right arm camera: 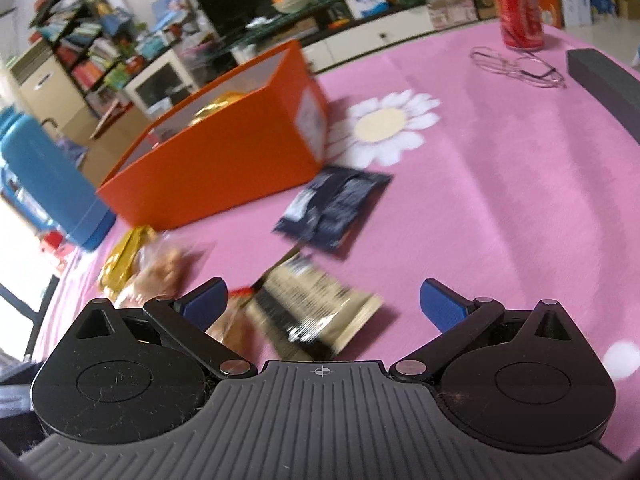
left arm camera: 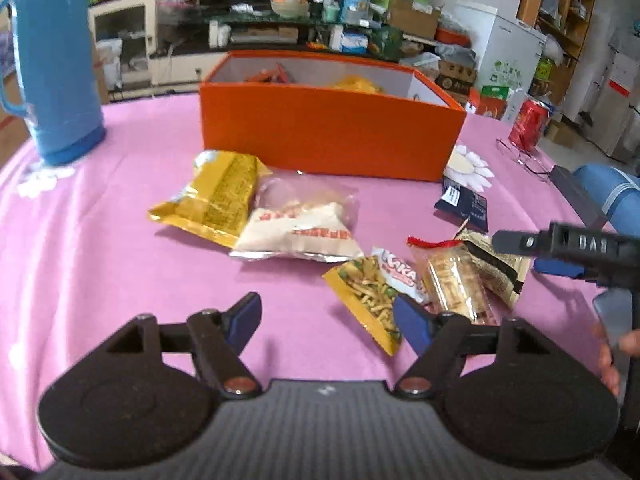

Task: Organize snacks

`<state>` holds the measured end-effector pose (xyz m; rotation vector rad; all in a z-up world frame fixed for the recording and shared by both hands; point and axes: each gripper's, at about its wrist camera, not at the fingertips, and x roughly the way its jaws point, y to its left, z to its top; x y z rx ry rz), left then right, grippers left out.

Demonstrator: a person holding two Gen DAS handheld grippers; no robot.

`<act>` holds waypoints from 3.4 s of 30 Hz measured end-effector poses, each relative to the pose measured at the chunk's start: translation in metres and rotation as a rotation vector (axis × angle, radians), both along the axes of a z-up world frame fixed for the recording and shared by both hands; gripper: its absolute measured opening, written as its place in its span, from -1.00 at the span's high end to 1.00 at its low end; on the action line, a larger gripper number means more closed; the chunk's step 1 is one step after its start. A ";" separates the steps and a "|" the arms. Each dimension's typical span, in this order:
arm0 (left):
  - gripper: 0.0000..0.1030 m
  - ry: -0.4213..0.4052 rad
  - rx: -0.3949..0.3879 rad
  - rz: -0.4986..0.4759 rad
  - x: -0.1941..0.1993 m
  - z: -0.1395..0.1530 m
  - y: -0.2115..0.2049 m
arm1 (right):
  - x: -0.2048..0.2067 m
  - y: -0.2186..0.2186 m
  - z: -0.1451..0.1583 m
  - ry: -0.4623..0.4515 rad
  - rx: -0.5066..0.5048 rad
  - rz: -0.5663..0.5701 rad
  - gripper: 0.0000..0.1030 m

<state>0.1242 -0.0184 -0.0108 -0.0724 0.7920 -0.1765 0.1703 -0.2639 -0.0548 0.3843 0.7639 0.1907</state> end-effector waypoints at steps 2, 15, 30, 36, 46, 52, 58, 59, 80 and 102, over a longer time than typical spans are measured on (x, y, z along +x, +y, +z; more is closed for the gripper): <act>-0.47 0.025 -0.028 -0.012 0.010 -0.005 -0.007 | -0.001 0.008 -0.001 0.005 -0.023 0.026 -0.71; -0.02 0.078 -0.102 0.041 0.031 -0.027 -0.012 | 0.007 -0.005 -0.005 0.025 0.020 0.002 -0.71; -0.48 0.067 0.068 0.135 -0.026 -0.016 0.052 | -0.017 0.031 0.015 -0.060 -0.030 0.122 -0.71; -0.52 -0.016 0.227 0.056 -0.031 -0.005 0.043 | -0.032 0.058 0.010 -0.050 -0.070 0.225 -0.71; -0.54 -0.073 0.224 -0.136 -0.010 0.001 0.032 | -0.040 0.062 0.026 -0.161 -0.033 0.277 -0.71; -0.54 0.002 0.309 -0.473 0.013 -0.014 0.034 | -0.023 0.083 0.010 -0.073 -0.018 0.334 -0.70; -0.56 0.091 0.210 -0.495 0.027 -0.027 0.058 | -0.020 0.115 -0.002 -0.063 -0.125 0.382 -0.71; -0.56 0.098 0.192 -0.476 0.026 -0.028 0.060 | -0.021 0.118 -0.003 -0.070 -0.153 0.389 -0.71; -0.17 0.053 0.146 -0.164 0.001 -0.028 0.062 | -0.030 0.130 -0.006 -0.120 -0.411 0.396 0.23; 0.01 -0.128 0.028 -0.010 0.062 0.069 0.049 | -0.002 0.080 0.096 -0.323 -0.262 0.293 0.81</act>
